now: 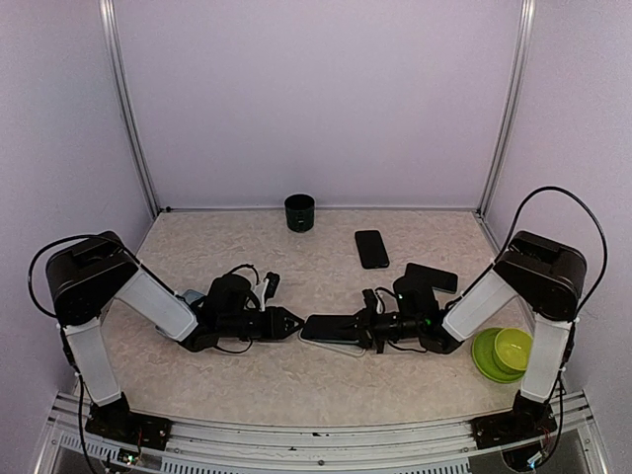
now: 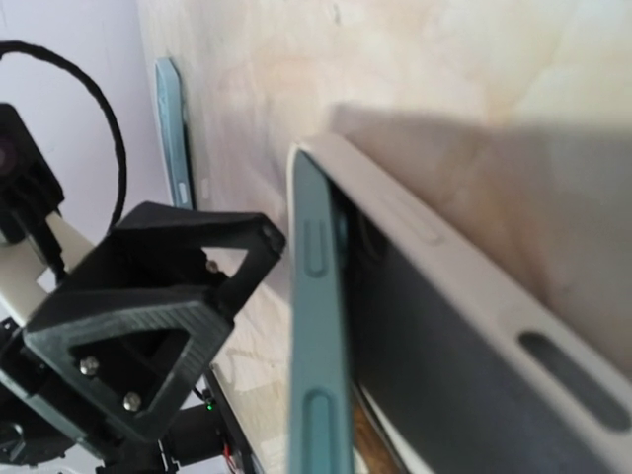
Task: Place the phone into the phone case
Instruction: Install the phone into the phone case.
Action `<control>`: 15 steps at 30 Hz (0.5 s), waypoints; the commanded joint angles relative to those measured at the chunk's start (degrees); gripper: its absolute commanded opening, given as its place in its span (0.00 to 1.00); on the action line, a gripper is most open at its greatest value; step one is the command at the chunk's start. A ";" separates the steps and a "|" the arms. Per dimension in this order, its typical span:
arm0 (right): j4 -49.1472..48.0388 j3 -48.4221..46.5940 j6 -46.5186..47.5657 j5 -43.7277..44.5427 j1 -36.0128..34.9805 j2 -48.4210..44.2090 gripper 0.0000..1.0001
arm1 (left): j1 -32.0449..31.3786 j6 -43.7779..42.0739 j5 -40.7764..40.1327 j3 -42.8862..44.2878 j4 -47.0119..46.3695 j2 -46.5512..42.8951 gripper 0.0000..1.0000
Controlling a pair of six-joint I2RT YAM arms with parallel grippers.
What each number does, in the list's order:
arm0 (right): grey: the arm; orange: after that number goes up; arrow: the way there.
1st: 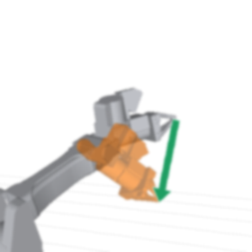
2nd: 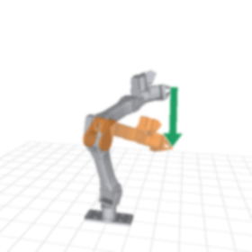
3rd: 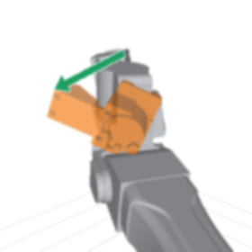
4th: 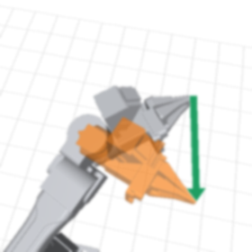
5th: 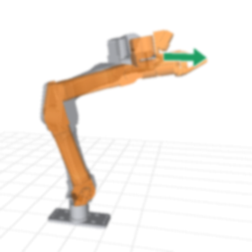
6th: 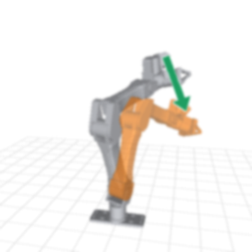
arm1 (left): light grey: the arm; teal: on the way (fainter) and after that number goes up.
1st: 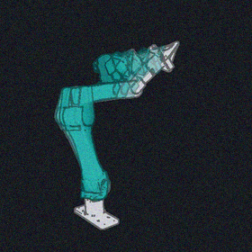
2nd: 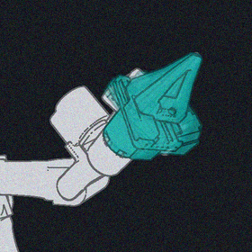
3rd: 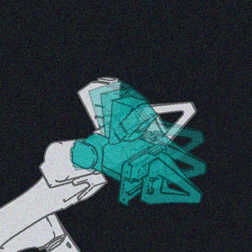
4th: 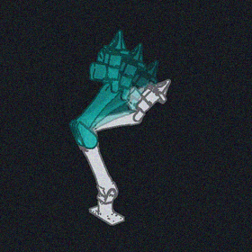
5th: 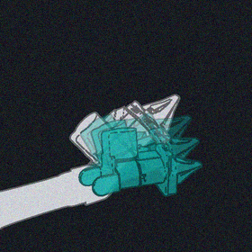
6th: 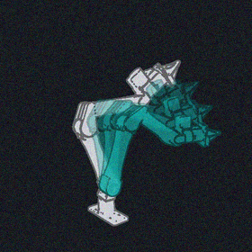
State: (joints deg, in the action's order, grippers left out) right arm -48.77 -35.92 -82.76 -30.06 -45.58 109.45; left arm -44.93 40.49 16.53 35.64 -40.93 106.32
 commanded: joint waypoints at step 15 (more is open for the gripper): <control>-7.97 2.97 2.22 -3.66 0.06 -2.82 0.00 | 0.46 1.52 7.61 -0.56 -5.74 1.15 0.38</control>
State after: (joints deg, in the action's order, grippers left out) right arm -50.13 -33.65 -81.21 -31.97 -45.58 108.18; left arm -44.91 41.63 22.06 35.62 -43.94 106.37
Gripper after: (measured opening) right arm 0.065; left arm 0.381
